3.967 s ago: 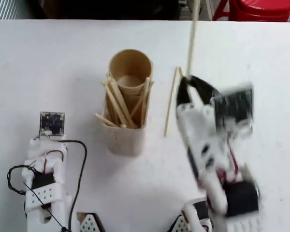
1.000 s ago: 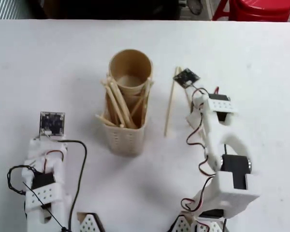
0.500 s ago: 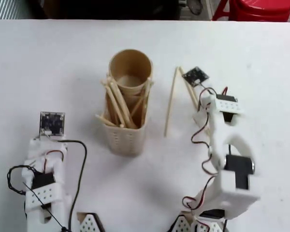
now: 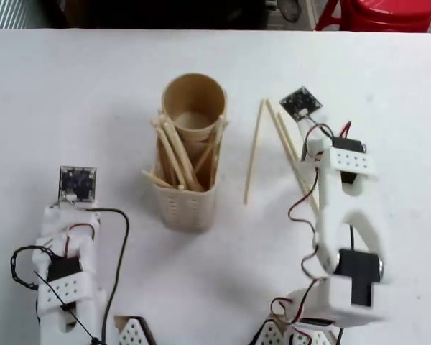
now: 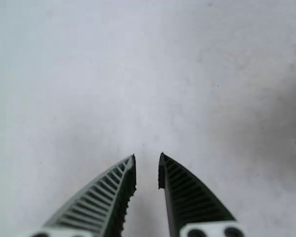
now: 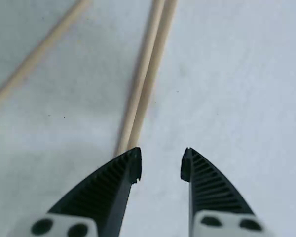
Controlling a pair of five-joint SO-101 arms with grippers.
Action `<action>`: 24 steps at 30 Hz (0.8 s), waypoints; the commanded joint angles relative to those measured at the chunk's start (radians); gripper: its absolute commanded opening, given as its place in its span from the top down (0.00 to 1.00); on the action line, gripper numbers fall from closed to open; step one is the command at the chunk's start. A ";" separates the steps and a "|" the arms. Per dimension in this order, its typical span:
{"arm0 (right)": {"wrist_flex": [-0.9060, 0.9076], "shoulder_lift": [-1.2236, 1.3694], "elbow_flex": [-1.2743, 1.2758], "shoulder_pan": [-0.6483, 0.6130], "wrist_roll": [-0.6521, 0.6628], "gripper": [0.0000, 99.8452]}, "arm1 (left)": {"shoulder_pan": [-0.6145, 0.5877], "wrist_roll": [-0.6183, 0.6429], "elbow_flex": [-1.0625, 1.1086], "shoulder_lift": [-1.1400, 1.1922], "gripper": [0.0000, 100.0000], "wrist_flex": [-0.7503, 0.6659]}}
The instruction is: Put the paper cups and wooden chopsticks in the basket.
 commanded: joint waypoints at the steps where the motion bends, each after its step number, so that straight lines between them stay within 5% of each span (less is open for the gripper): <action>1: -0.058 0.079 -0.031 0.025 0.005 0.86 | -0.008 -0.012 -0.002 -0.016 0.90 0.002; 12: 0.013 0.188 -0.112 0.028 0.006 0.86 | -0.008 -0.012 -0.002 -0.016 0.90 0.002; 24: 0.064 -0.048 -0.040 0.038 0.011 0.86 | -0.008 -0.012 -0.002 -0.016 0.90 0.002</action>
